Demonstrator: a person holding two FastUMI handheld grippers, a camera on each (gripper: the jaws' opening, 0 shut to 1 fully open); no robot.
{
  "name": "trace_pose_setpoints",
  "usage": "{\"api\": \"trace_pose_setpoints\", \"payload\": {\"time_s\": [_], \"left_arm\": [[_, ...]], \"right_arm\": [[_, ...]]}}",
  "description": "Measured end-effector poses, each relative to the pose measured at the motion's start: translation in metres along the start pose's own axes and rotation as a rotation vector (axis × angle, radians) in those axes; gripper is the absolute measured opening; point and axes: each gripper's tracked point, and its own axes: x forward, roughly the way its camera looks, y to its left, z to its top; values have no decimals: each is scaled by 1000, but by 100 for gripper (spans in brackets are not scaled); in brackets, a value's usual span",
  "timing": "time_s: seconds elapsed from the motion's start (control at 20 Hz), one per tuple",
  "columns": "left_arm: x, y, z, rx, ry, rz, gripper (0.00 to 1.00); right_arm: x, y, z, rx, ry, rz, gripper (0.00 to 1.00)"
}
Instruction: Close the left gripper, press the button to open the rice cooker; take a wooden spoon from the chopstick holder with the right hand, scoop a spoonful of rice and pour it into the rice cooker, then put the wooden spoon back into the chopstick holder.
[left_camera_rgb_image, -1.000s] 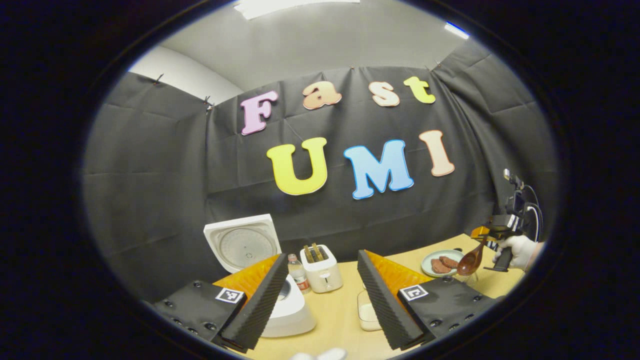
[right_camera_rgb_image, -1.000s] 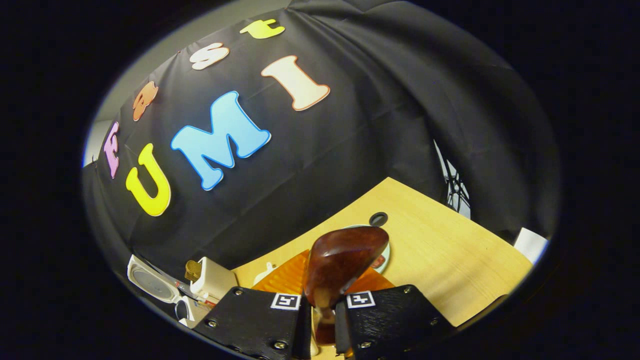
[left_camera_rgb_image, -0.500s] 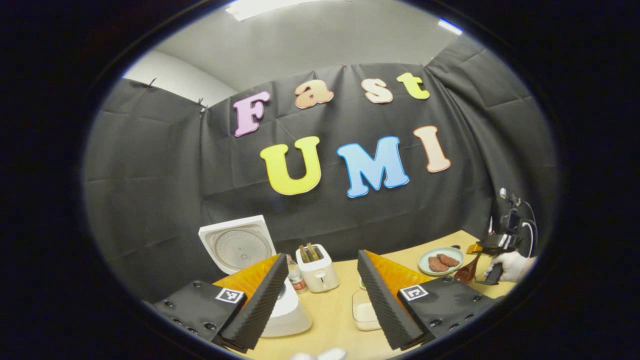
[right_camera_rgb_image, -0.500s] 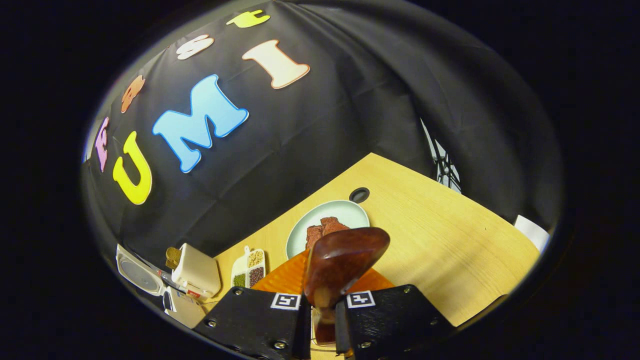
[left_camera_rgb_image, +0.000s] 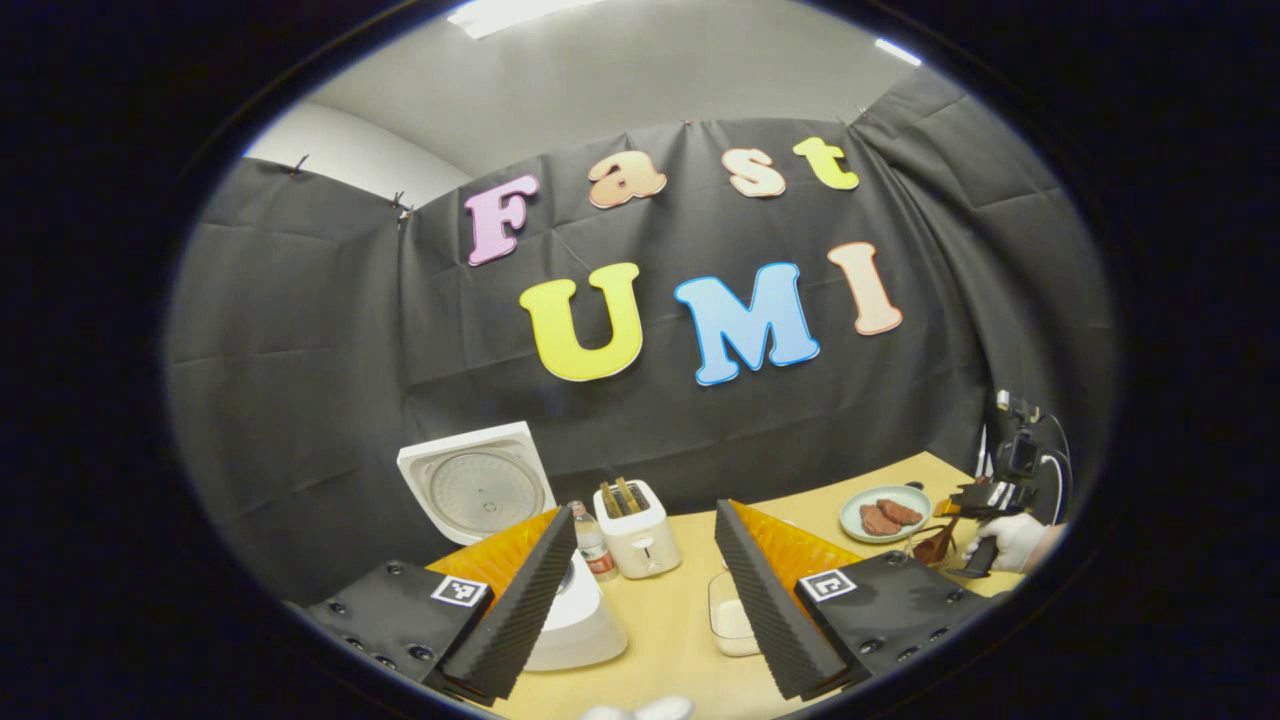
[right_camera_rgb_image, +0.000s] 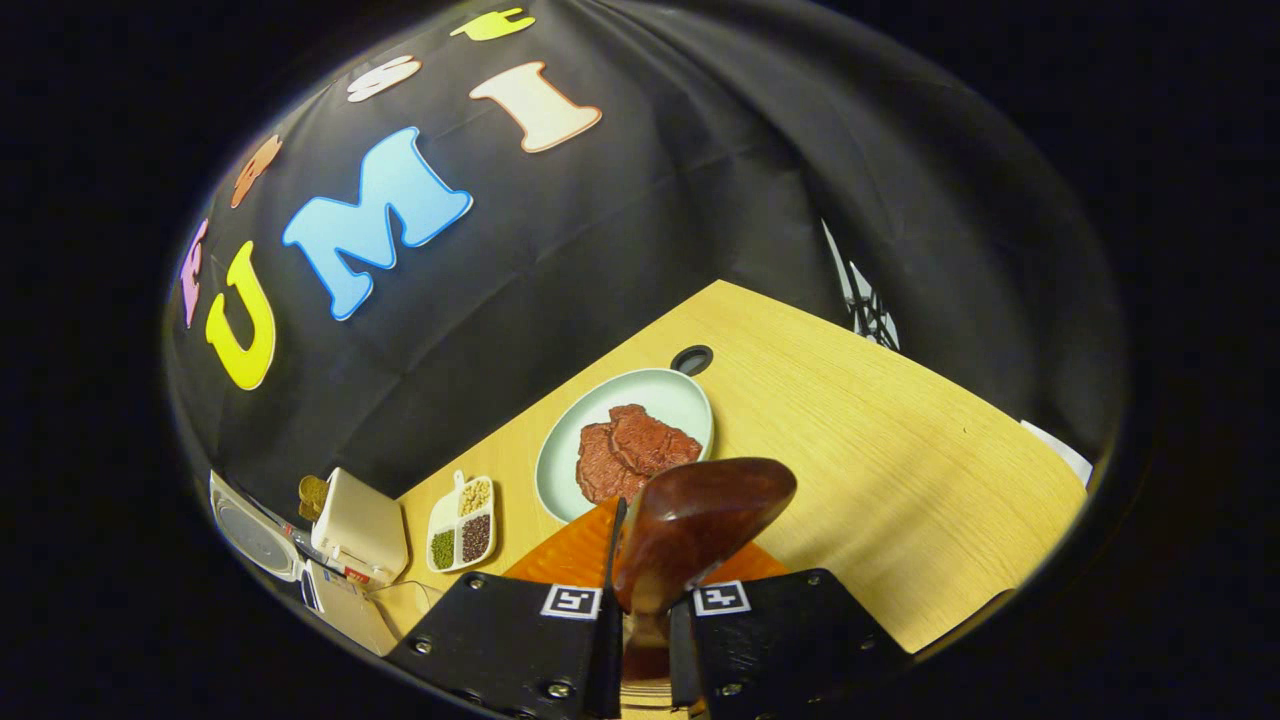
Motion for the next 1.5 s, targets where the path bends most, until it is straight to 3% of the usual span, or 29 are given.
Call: {"api": "trace_pose_setpoints", "payload": {"time_s": [0.05, 0.1, 0.15, 0.2, 0.3, 0.4, 0.8, 1.15, 1.5], "left_arm": [[1, 1, 0, 0, -1, 1, 99], [1, 3, 1, 0, -5, -2, 97], [0, 5, 0, -1, -7, -2, 99], [2, 5, 1, -2, -9, -5, 99], [5, 9, 1, -10, -10, -8, 99], [6, 17, 6, -28, -22, -8, 99], [49, 88, 41, -32, -108, 64, 95], [138, 184, 49, -126, -79, 154, 99], [236, 274, 57, -147, -87, 255, 99]], "right_arm": [[-3, 3, 0, -2, 2, 12, 14], [-4, 1, 1, -17, -1, 3, 17], [-6, -2, 4, -35, -18, -8, 25], [-13, -1, 9, -54, -29, -11, 26], [-28, -2, 18, -96, -48, -32, 80], [-48, -5, 34, -177, -82, -68, 97], [-164, 72, 76, -403, -252, 17, 98], [-241, 138, 48, -589, -297, 104, 98], [-265, 154, 8, -635, -244, 107, 98]]}}
